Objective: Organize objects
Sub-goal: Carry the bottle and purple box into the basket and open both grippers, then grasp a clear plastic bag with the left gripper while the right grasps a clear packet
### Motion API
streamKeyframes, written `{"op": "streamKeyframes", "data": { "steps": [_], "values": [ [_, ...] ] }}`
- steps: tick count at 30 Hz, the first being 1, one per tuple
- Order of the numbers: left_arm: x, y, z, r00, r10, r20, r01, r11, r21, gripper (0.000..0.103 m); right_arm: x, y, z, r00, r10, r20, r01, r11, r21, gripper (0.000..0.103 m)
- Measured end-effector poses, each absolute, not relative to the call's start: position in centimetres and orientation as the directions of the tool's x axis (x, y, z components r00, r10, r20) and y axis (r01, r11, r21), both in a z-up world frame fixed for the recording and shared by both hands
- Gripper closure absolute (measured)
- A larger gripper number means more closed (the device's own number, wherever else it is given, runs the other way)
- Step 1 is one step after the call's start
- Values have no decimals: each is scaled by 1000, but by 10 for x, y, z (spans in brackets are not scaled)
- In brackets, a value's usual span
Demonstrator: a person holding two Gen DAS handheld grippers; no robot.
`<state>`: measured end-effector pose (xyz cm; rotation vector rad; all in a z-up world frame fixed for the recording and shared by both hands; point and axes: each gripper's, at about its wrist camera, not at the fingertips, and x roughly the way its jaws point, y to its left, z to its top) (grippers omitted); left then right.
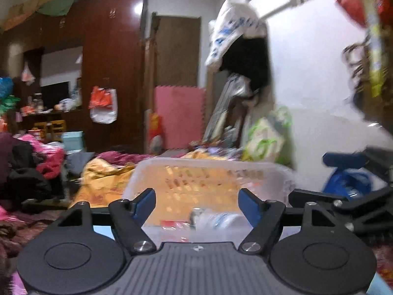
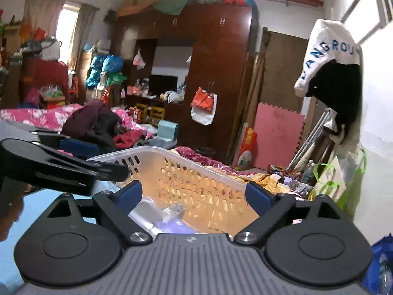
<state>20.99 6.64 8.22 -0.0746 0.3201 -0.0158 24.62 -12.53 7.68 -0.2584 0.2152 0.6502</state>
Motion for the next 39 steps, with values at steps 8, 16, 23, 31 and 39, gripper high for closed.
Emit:
{"op": "streamKeyframes", "data": {
  "steps": [8, 16, 23, 31, 39],
  "values": [
    [89, 53, 16, 960, -71, -269, 63, 997, -39, 18, 156, -210, 17, 755, 620, -213, -650, 750, -124, 0],
    [84, 41, -15, 941, -31, -336, 45, 998, 34, 18, 168, -234, -17, 779, 571, -257, -597, 802, -28, 20],
    [91, 40, -27, 923, -16, -385, 39, 998, 50, 18, 198, -204, -19, 760, 557, -336, -601, 799, -34, 45],
    [94, 12, -28, 921, -38, -388, 82, 992, 96, 17, 197, -207, -32, 722, 586, -369, -625, 780, 16, 64],
    [109, -9, -42, 889, -40, -456, 107, 987, 123, 37, 193, -211, -31, 756, 566, -328, -596, 803, 13, 66]
  ]
}}
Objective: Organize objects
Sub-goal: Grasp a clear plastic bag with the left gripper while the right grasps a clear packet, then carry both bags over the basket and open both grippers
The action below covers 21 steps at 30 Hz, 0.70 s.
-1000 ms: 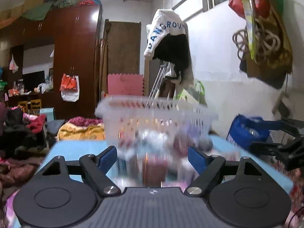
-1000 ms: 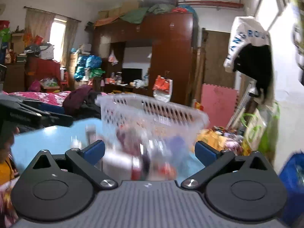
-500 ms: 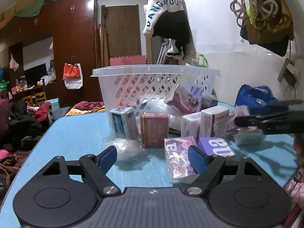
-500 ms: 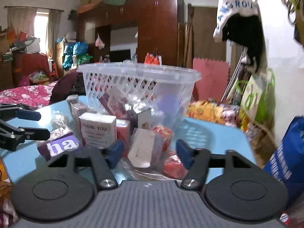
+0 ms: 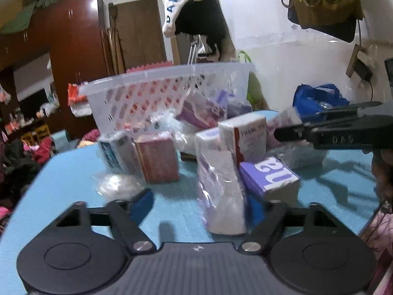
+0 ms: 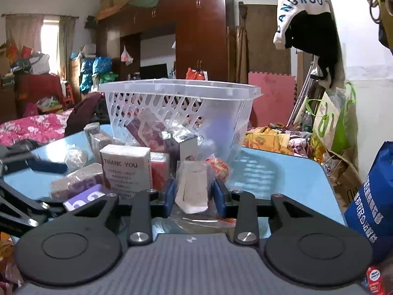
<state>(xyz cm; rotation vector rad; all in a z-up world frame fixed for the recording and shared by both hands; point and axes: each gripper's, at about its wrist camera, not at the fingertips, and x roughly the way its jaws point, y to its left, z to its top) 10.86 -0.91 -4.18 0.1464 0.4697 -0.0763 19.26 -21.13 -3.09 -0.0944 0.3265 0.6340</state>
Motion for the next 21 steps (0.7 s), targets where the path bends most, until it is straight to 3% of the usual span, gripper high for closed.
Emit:
{"op": "streamKeyframes", "data": {
  "steps": [1, 3, 4, 11, 15, 21],
  "values": [
    [110, -8, -43, 882, -51, -468, 114, 988, 107, 48, 193, -213, -30, 755, 574, -317, -599, 800, 22, 66],
    [112, -8, -46, 880, -63, -470, 119, 989, 90, 61, 192, -218, -30, 755, 587, -293, -603, 797, 43, 66],
    [111, -7, -47, 884, -61, -464, 115, 989, 89, 62, 192, -219, -29, 756, 589, -286, -602, 797, 50, 66],
    [92, -7, -44, 934, -23, -355, 74, 989, 131, 63, 185, -223, -28, 772, 599, -212, -602, 797, 59, 67],
    [83, -3, -36, 951, -35, -308, 76, 990, 121, 63, 178, -230, -28, 790, 600, -125, -596, 800, 71, 67],
    [79, 8, -28, 968, -40, -248, 63, 994, 89, 63, 178, -232, -25, 797, 598, -83, -591, 801, 90, 67]
  ]
}}
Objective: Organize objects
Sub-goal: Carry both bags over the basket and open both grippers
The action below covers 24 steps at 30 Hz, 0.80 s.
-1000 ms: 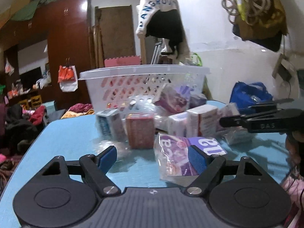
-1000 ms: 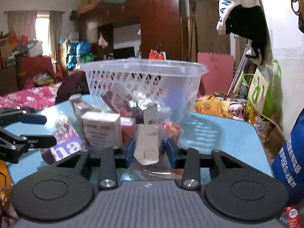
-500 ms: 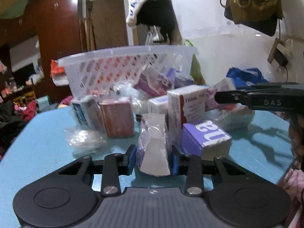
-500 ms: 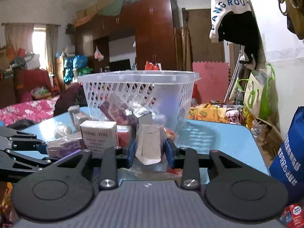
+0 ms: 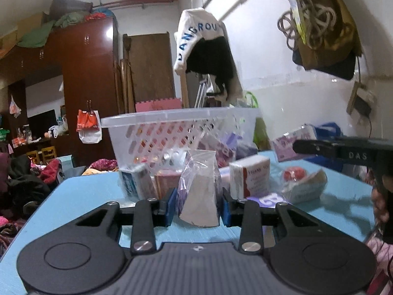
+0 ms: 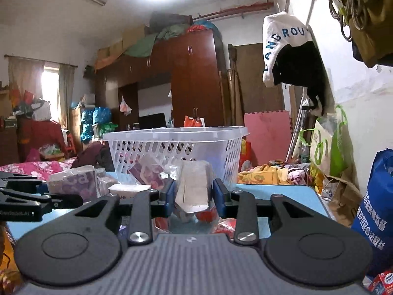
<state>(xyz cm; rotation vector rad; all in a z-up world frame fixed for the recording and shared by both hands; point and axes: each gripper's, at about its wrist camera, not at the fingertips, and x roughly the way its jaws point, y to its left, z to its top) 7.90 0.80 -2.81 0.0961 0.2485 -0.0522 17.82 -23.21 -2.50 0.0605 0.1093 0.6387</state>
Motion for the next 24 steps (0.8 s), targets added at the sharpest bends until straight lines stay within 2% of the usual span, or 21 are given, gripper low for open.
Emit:
{"op": "streamKeyframes", "data": {
  "steps": [4, 7, 11, 13, 16, 20, 21, 22, 24],
  "values": [
    [79, 21, -15, 975, -41, -217, 53, 997, 48, 63, 178, -239, -15, 789, 612, -42, -603, 787, 131, 67],
    [85, 30, 9, 980, -56, -193, 60, 998, 15, 63, 171, -231, 10, 798, 603, -5, -602, 797, 54, 67],
    [124, 38, 58, 973, -64, -223, 66, 998, 1, 63, 196, -208, 61, 767, 641, -20, -641, 767, 3, 67],
    [157, 40, 81, 969, -25, -247, 29, 999, 14, 63, 222, -192, 83, 755, 653, -58, -654, 757, 2, 67],
    [209, 52, 99, 945, -13, -328, 7, 1000, -20, 63, 264, -166, 101, 718, 682, -137, -685, 728, 28, 67],
    [267, 72, 95, 902, 10, -433, -46, 996, -74, 61, 297, -130, 100, 724, 646, -242, -673, 739, -40, 65],
    [275, 75, 90, 892, 14, -452, -48, 997, -64, 49, 303, -123, 98, 713, 642, -281, -679, 732, -52, 57],
    [283, 78, 85, 882, 31, -471, -59, 997, -46, 34, 309, -118, 96, 712, 632, -308, -678, 733, -64, 50],
    [287, 82, 77, 874, 76, -479, -94, 995, -15, 32, 310, -117, 92, 747, 584, -317, -636, 767, -88, 21]
  ]
}}
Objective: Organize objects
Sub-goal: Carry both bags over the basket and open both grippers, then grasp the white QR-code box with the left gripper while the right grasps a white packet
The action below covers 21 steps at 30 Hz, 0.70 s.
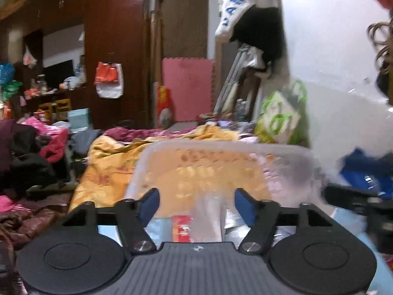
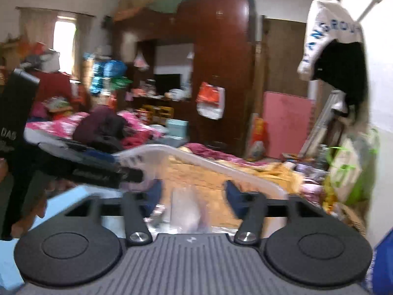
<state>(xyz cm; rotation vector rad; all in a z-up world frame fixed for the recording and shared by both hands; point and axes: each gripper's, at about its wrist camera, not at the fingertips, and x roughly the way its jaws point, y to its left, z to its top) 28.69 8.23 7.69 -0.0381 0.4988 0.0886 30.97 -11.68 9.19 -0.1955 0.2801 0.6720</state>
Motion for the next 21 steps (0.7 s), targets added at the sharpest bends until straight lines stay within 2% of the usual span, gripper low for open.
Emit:
{"op": "streamKeyframes", "data": {
  "steps": [3, 5, 6, 11, 13, 15, 18, 21],
  "values": [
    [264, 91, 81, 910, 66, -410, -86, 996, -30, 31, 297, -133, 91, 765, 580, -282, -624, 776, -95, 10],
    [242, 96, 83, 918, 31, -396, -53, 998, -46, 24, 287, -150, 93, 763, 590, -264, -623, 780, -57, 2],
    [231, 96, 82, 915, 26, -402, -43, 998, -35, 20, 281, -159, 93, 760, 595, -262, -623, 781, -35, 1],
    [156, 97, 43, 921, 97, -377, -81, 995, 58, 20, 239, -204, 54, 765, 574, -291, -605, 796, -18, 0],
    [136, 97, 25, 922, 111, -370, -87, 993, 82, 16, 223, -216, 30, 760, 573, -307, -592, 805, 40, 0],
    [130, 99, 11, 907, 119, -404, -96, 993, 75, 16, 214, -224, 5, 733, 595, -330, -603, 793, 92, 0],
    [130, 101, 0, 899, 90, -430, -82, 996, 36, 16, 209, -217, -15, 750, 548, -371, -571, 819, 57, 0],
    [131, 95, -7, 886, 65, -459, -61, 998, 24, 16, 214, -216, -26, 754, 530, -389, -533, 839, 110, 0]
  ]
}}
